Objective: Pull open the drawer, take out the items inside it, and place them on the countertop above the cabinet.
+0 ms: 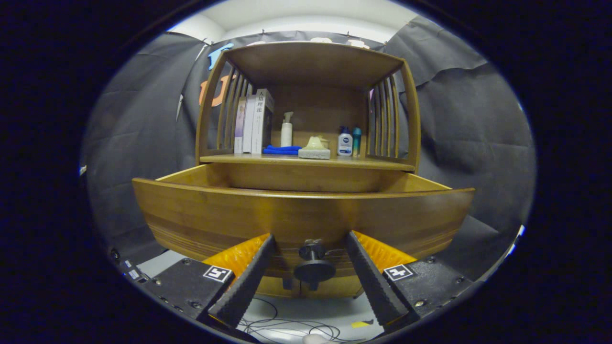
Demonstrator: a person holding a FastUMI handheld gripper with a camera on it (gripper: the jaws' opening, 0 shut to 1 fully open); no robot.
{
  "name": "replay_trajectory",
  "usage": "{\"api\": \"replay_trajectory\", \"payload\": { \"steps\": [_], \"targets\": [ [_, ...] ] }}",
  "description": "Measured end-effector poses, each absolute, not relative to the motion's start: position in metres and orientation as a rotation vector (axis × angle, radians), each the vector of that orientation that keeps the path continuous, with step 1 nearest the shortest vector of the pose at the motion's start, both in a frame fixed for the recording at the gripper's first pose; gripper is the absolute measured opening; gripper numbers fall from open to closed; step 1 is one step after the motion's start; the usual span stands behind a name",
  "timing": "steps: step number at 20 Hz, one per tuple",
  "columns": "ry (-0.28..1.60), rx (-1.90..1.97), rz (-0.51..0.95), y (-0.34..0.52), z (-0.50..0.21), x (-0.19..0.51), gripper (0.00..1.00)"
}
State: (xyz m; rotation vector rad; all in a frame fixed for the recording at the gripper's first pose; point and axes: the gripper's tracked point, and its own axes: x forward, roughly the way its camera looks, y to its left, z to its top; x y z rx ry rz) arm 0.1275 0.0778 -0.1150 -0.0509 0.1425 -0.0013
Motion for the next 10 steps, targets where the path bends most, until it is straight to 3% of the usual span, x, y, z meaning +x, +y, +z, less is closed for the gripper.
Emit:
{"api": "replay_trajectory", "payload": {
  "steps": [10],
  "targets": [
    [0.119, -0.068, -0.038, 0.089, -0.106, 0.191, 1.0]
  ]
}}
